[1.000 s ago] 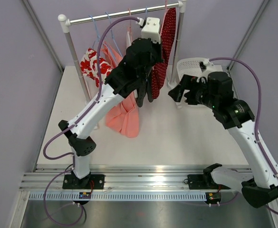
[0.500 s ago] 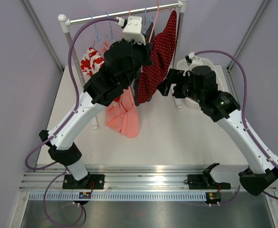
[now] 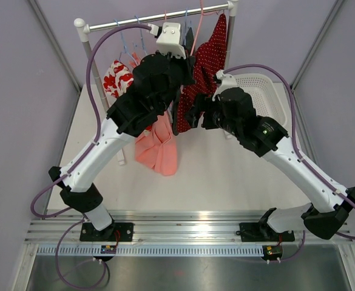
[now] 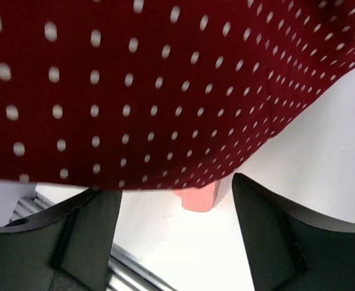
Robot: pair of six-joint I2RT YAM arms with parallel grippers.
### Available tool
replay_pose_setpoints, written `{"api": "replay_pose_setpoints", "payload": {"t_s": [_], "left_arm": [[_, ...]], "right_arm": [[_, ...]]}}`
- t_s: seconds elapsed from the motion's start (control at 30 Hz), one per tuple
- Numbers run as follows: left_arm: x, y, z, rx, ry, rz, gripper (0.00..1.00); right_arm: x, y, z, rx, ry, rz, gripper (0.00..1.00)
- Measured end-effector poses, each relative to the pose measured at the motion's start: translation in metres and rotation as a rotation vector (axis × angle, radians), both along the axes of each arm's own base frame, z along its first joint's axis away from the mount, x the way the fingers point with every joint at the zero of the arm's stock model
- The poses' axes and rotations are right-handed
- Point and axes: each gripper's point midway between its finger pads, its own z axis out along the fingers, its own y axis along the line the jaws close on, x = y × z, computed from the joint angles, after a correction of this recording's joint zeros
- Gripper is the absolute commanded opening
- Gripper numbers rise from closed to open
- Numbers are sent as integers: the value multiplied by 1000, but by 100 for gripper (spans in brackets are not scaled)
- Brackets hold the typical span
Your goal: Remove the skirt from the hanger
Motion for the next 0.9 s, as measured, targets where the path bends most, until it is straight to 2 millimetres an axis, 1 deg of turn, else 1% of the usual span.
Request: {"api": "replay_pose_setpoints", "payload": {"t_s": [0.03,0.07,0.1,0.13,0.27,0.4,0.47,0.57,0.63,0.77,0.9], "left_arm": [[0,0,-2,2,2,0,0],[0,0,-4,4,5,-1,0],[-1,0,-7,8,8,-2,0],[-2,0,-9,13,12,-2,0],[-3,2,-14,23,18,-2,0],[-7,6,-14,21,16,-2,0],[-9,9,-12,17,13,-2,0],[-10,11,-10,17,8,1,0],[-10,11,-10,23,6,3,0],[-10,12,-10,27,4,3,0],[-12,14,-9,28,2,3,0]], "right_arm": [[4,-2,1,-7,-7,-19,75],[8,-3,1,-14,-13,-38,65],[12,-5,2,-24,-21,-55,60],[14,-6,2,-27,-25,-69,57],[22,-13,5,-50,-48,-116,50],[24,-18,7,-65,-67,-140,49],[24,-18,8,-65,-69,-141,53],[24,-19,7,-69,-68,-140,54],[23,-20,8,-70,-70,-139,54],[17,-27,13,-69,-89,-135,45],[13,-31,20,-65,-107,-132,45]]}}
